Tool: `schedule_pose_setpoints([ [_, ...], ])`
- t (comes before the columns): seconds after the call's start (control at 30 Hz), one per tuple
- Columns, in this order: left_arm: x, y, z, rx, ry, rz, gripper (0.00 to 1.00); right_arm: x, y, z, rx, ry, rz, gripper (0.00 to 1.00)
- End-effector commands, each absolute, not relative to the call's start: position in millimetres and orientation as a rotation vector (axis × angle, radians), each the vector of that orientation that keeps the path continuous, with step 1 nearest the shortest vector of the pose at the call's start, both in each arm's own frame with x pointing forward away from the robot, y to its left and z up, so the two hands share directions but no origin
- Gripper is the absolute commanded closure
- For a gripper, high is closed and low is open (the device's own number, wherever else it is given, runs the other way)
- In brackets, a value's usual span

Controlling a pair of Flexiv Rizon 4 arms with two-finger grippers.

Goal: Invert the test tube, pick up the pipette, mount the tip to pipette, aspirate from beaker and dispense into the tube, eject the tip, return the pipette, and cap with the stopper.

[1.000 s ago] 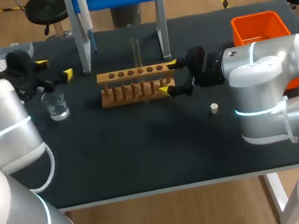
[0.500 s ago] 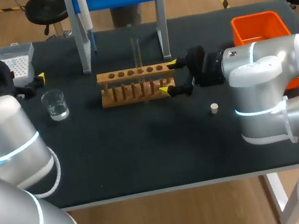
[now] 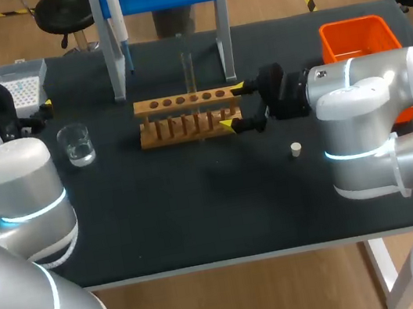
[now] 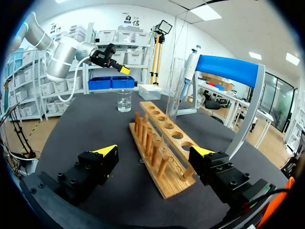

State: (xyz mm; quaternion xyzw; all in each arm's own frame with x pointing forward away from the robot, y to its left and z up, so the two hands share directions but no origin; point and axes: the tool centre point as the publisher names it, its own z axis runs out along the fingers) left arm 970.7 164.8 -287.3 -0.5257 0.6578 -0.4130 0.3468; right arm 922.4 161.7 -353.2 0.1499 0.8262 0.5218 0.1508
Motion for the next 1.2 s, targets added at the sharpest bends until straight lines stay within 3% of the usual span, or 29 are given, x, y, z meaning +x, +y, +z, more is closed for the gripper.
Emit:
schedule_pose_setpoints([
  [0.03, 985.3, 170.5, -287.4, -1.389, 1.752, -1.053, 0.0, 921.7, 162.1, -354.3, 0.432, 2.367, 1.499, 0.0],
  [1.2, 1061.9, 204.9, -329.8, -1.437, 1.716, -1.051, 0.0, 921.7, 162.1, -354.3, 0.432, 2.367, 1.499, 0.0],
])
